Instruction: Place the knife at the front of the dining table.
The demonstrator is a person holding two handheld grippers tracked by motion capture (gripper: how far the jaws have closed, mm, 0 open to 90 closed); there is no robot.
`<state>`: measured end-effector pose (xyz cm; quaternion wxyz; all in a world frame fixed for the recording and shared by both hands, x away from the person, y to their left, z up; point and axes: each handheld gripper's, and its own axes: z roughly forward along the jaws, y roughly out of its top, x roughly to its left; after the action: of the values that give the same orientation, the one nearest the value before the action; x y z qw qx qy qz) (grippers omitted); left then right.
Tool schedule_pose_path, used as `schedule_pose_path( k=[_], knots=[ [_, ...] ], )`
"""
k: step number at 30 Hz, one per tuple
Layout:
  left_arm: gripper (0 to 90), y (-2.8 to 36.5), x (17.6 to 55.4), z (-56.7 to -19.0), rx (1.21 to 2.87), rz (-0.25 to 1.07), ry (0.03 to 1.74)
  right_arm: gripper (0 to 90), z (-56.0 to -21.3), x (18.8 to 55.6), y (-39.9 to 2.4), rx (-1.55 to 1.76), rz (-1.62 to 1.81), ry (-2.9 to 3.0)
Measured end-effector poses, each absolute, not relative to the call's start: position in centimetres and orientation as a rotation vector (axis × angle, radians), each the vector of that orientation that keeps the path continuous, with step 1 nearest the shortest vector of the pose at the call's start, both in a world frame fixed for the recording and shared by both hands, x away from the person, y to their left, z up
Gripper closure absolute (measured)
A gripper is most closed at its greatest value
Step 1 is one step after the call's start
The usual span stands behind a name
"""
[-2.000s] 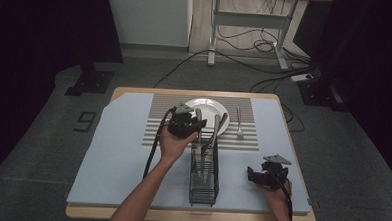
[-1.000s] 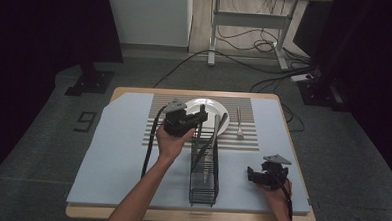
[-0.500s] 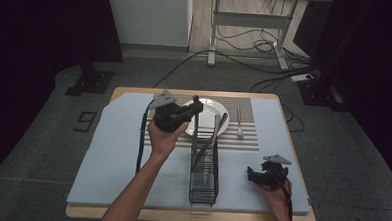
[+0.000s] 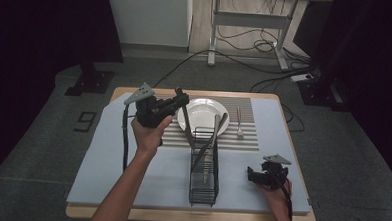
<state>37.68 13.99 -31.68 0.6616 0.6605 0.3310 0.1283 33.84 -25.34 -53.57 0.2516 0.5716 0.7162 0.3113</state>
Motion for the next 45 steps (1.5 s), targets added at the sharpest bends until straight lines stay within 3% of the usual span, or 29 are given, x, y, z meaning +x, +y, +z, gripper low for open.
schedule_pose_path(
  k=[18, 45],
  knots=[
    [83.7, 15.8, 37.0, -30.7, 1.501, 0.372, 0.761, 6.9, -53.6, 33.8, -25.3, 1.556, 0.846, 1.948],
    [83.6, 21.1, 39.0, -38.6, 1.615, 0.341, 0.985, 7.0, -53.6, 33.8, -25.2, 1.558, 0.844, 1.942]
  ],
)
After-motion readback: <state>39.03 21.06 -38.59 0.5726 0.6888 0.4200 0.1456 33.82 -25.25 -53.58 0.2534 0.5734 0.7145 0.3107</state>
